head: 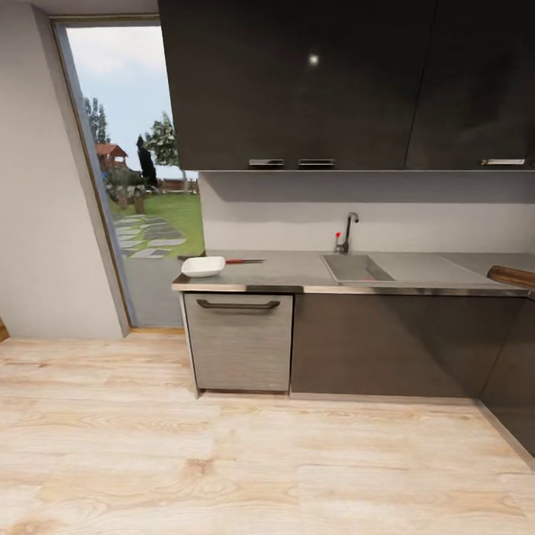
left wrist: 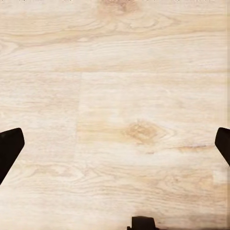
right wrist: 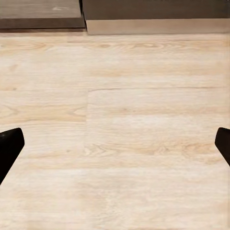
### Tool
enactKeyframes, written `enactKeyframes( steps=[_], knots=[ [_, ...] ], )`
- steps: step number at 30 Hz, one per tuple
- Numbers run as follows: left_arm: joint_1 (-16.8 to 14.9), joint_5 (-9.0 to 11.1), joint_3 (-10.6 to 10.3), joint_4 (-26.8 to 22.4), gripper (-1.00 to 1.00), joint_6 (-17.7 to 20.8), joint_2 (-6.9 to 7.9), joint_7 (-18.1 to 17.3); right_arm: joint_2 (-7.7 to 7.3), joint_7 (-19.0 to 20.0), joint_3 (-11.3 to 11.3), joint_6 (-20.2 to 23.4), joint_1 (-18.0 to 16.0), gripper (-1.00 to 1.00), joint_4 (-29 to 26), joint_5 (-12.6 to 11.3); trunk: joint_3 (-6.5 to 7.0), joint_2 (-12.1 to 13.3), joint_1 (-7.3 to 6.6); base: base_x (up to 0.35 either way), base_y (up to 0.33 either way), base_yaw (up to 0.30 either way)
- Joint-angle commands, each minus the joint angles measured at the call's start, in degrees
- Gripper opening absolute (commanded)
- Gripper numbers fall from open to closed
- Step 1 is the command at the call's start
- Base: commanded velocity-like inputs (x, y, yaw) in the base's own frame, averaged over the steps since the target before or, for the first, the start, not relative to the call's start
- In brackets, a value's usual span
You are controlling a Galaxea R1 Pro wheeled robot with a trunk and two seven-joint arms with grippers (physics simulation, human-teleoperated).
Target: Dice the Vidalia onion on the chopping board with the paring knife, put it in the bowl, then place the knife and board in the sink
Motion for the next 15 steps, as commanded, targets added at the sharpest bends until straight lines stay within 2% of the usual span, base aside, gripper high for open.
enactKeyframes(
  steps=[1, 12, 15],
  knots=[
    [0.0, 0.0, 0.1, -0.1, 1.0, -0.1, -0.01, 0.0, 0.02, -0.2, 0.0, -0.1, 0.0, 1.0, 0.0, 0.0, -0.04, 0.0, 0.01, 0.107, -0.148, 0.0],
    [0.0, 0.0, 0.1, -0.1, 1.0, -0.1, -0.01, 0.0, 0.07, -0.2, 0.0, -0.1, 0.0, 1.0, 0.0, 0.0, -0.04, 0.0, 0.01, 0.193, -0.208, -0.002],
    [0.0, 0.0, 0.1, -0.1, 1.0, -0.1, -0.01, 0.0, 0.1, -0.2, 0.1, -0.1, 0.0, 1.0, 0.0, 0.0, 0.0, 0.0, 0.01, 0.225, -0.233, -0.159]
  ],
)
